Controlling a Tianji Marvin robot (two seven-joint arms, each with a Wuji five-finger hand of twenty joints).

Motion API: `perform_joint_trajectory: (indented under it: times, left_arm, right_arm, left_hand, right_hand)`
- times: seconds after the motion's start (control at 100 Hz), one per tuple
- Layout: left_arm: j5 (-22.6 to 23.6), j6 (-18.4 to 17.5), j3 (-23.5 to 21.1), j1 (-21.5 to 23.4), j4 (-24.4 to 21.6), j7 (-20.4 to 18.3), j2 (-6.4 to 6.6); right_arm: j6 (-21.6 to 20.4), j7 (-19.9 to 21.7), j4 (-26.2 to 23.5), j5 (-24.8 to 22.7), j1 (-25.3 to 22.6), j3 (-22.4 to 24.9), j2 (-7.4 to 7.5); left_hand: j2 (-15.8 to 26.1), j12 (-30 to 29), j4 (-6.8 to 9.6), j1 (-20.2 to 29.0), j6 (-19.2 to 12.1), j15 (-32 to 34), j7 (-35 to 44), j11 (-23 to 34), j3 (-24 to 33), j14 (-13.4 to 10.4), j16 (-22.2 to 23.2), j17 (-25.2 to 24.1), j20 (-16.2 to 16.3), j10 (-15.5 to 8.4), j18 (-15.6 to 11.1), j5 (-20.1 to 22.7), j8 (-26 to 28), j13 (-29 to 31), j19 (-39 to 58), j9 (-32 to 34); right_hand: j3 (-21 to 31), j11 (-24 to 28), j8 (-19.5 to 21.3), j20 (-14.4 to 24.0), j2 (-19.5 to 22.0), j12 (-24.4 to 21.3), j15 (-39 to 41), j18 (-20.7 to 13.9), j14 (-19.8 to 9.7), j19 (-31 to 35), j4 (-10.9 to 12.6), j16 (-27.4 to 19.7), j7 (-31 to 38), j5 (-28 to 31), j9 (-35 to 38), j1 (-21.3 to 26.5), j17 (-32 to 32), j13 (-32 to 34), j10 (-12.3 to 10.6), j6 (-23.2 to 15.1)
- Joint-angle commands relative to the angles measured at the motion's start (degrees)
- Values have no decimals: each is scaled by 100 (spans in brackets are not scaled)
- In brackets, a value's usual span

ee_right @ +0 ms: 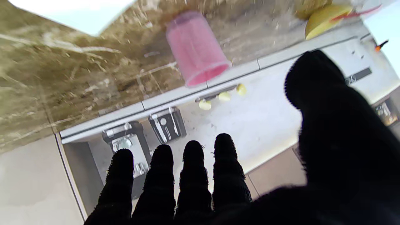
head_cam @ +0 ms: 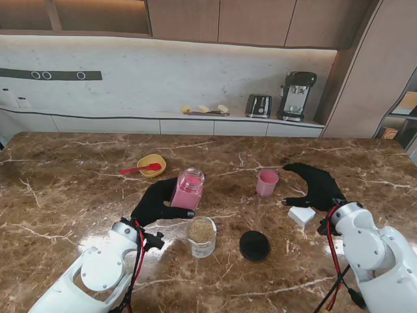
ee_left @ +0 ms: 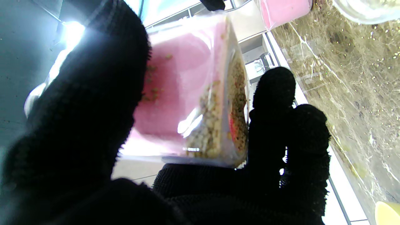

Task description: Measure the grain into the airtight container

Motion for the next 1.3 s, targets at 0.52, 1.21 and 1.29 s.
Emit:
perform_joint_trajectory:
  times: [0.52,1.21,1.29]
  left_arm:
    - [61,-29,-34,156,-89,-8,22]
    - [-26,-54,-55,128,43,-3,5]
    - [-21,-50,-73,136,46,1,5]
  right_arm:
    - [66,1446,-336,-316,-502,287,388]
    - [-153,1153,584,-1899,194,-275,510]
    - [-210,1220,671,-1982,294,-347,536]
  left_hand:
    - [1780,228,202,1085,-1368,194,1413,547,1049,-281,51,-87,173,-417,-226,1094,123,89,217,548]
    - [1769,232,204,1089,-1310,204,1418,553,1063,-260,56,-79,176,-387,-209,1096,112,104,215,556]
    - [1766,234,202,1083,-1310,206,1423,555,1062,-278,55,-75,176,-392,-216,1094,116,105,216,558]
  right_hand:
    - [3918,-495,-417,-576,-946,-316,-500,121,174,307,-10,-429,-302,80,-43,626,468,82,55,-906]
    - [3654,136,448,-842,-1284,-31,-204,302,271,684,-133,-484,266,37,-28,887,980,364,-46,-1207]
    - [3638,157,486,-851,-1278,-11,-189,301,232,716,-131,-480,277,40,-52,888,1019,374,-60,-1225]
